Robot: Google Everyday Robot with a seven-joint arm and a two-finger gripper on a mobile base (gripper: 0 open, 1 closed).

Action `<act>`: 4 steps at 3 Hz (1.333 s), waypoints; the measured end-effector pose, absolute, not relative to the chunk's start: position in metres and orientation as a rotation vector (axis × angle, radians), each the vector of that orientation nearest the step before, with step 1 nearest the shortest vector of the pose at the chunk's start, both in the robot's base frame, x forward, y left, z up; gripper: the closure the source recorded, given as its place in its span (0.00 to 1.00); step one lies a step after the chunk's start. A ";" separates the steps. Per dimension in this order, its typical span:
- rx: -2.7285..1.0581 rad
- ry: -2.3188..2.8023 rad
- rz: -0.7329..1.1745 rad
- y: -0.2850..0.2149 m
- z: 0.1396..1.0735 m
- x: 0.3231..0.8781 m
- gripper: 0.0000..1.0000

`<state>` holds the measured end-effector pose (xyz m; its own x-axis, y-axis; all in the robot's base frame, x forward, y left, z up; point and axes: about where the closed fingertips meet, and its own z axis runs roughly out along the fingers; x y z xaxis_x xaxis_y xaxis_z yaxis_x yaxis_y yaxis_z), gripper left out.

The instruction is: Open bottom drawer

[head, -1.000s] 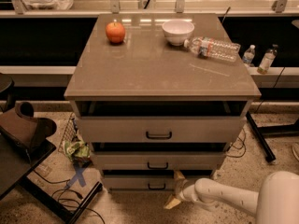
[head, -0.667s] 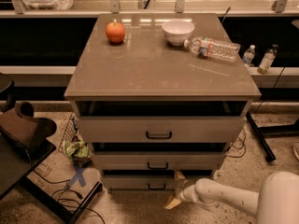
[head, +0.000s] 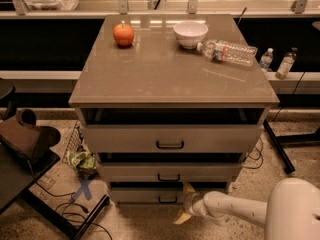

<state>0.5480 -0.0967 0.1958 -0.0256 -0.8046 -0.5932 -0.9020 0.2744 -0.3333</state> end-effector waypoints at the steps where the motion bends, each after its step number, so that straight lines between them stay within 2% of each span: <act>1: -1.560 1.848 0.153 -0.097 0.192 0.550 0.00; 2: -1.588 1.848 0.122 -0.096 0.189 0.551 0.02; 4: -1.608 1.840 0.107 -0.094 0.187 0.551 0.47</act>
Offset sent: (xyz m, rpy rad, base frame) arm 0.0060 -0.0036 -0.0078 -0.0829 -0.0087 0.0043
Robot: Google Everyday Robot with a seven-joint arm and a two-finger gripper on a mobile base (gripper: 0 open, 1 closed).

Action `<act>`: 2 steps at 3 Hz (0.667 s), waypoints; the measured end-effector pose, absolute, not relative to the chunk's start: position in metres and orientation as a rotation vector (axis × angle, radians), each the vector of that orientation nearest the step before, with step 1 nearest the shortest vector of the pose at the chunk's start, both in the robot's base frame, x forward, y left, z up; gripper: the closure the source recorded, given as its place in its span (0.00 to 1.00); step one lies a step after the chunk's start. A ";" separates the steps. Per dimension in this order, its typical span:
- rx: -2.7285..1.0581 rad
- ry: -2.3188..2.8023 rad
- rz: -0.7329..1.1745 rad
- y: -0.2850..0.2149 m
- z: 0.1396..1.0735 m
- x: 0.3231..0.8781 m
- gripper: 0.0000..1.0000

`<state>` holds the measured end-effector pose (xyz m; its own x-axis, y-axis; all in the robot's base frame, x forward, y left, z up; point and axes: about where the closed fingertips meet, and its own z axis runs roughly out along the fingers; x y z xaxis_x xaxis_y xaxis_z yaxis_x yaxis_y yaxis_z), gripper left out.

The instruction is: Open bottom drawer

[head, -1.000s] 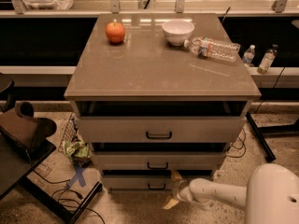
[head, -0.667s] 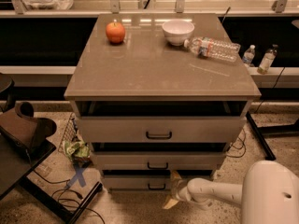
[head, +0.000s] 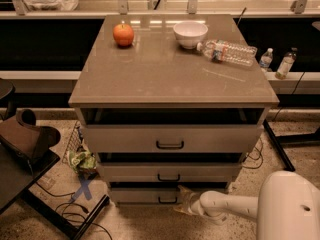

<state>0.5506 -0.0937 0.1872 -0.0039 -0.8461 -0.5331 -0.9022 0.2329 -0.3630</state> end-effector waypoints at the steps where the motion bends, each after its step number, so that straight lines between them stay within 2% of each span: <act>1: -1.609 1.839 0.111 -0.092 0.186 0.550 0.78; 2: -1.610 1.838 0.113 -0.090 0.186 0.550 0.99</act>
Offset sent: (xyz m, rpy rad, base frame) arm -0.0003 0.0013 -0.0004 0.0010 0.0008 0.0014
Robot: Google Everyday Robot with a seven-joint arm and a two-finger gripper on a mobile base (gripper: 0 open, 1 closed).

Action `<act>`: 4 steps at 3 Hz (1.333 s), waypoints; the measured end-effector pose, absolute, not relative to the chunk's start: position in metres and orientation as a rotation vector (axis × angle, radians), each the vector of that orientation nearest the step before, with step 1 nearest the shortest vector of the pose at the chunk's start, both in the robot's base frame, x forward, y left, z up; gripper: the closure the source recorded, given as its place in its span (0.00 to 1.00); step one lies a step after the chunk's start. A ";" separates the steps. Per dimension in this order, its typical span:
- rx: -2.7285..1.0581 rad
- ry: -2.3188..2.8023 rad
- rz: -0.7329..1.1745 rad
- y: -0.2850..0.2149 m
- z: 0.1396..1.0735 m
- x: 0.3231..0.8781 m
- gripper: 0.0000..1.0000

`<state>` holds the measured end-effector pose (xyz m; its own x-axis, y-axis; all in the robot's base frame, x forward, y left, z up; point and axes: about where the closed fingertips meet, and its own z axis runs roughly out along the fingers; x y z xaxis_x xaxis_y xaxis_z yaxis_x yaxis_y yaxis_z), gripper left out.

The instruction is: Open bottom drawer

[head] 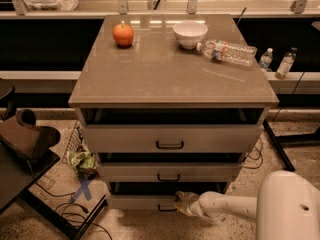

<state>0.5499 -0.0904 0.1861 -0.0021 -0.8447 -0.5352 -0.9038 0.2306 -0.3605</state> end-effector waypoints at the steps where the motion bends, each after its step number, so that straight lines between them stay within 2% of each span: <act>1: -1.610 1.838 0.113 -0.090 0.186 0.550 1.00; 2: -1.593 1.838 0.176 -0.099 0.184 0.525 1.00; 4: -1.592 1.838 0.176 -0.099 0.184 0.525 1.00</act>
Offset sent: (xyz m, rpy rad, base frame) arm -0.0601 -0.0223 -0.0027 0.1107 0.0593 0.0172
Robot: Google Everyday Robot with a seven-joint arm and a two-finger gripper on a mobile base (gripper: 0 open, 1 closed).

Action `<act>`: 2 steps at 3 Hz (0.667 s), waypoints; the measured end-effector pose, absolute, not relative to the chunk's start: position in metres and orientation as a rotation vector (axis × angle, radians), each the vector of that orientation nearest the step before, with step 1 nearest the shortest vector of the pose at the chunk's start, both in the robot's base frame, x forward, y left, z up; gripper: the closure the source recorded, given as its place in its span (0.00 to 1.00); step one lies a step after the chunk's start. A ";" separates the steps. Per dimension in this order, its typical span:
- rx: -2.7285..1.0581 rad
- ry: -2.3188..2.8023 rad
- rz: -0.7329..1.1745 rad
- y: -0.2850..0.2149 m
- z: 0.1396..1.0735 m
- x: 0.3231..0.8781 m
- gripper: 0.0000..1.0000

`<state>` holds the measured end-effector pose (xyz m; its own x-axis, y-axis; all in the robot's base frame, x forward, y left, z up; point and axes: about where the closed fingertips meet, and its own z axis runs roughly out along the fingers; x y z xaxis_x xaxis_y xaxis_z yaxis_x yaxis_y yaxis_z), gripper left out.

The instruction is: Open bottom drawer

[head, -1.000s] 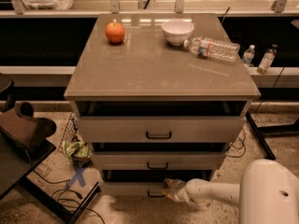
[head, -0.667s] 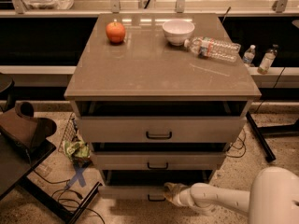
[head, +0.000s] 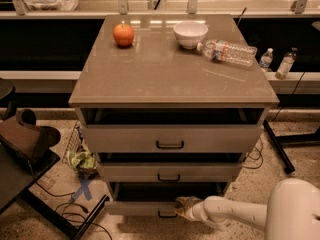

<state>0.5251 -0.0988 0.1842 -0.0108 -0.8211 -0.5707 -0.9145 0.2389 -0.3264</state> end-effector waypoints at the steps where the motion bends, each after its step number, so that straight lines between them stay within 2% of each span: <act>1: -1.571 1.892 0.226 -0.109 0.183 0.494 1.00; 2: -1.571 1.892 0.226 -0.109 0.183 0.494 1.00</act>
Offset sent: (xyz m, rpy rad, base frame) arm -0.3705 -0.1243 -0.0570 0.1485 0.5956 -0.2935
